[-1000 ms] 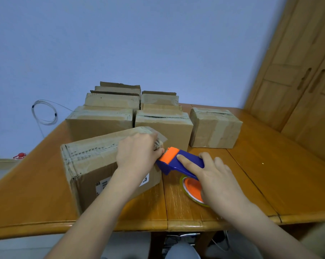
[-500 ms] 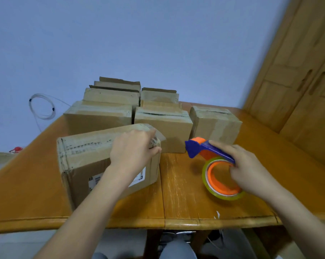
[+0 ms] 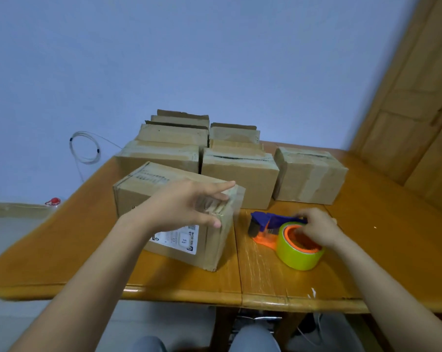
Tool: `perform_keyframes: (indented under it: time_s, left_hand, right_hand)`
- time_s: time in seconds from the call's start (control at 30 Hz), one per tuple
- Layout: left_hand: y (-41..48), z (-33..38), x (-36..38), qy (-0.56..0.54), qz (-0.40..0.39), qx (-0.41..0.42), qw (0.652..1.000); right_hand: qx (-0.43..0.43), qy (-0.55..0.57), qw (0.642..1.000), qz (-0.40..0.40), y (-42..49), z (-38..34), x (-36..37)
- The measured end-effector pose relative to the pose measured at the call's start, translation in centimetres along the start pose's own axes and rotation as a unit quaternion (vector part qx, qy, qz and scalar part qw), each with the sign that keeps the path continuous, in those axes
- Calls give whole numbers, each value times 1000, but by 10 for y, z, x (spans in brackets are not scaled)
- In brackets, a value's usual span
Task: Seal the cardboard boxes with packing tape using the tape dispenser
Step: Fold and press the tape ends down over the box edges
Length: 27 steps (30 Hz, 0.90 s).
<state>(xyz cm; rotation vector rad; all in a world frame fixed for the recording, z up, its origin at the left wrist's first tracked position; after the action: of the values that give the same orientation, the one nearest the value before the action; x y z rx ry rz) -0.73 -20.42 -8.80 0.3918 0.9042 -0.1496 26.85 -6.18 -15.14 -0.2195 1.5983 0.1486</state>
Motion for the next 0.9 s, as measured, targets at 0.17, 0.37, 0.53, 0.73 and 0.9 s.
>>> perform_keyframes:
  time_s: [0.17, 0.37, 0.53, 0.73, 0.9]
  left_hand:
    - [-10, -6, -1, -28, -1, 19, 999]
    - [-14, -16, 17, 157, 85, 58, 982]
    - [-13, -19, 18, 167, 62, 57, 982]
    - [-10, -20, 18, 153, 42, 44, 986]
    - [-8, -20, 16, 128, 38, 39, 990]
  right_hand:
    - [-40, 70, 969, 234, -33, -38, -11]
    - [-230, 318, 862, 320, -75, -106, 1]
    - [-254, 331, 846, 333, -69, -134, 29]
    - [-252, 338, 837, 350, -70, -140, 53]
    - [-258, 316, 851, 330, -68, -142, 58]
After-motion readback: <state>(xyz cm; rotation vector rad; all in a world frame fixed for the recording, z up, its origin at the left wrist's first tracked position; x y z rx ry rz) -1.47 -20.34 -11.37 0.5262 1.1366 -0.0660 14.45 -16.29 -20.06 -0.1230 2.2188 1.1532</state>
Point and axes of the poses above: each hand's wrist, its own y-axis towards the middle knuckle, its own x-axis out of the palm, z = x × y, the point moved 2 cm from there along y, towards the middle knuckle, and after that the axes turned 12 degrees about -y, right-handed, at the moved point
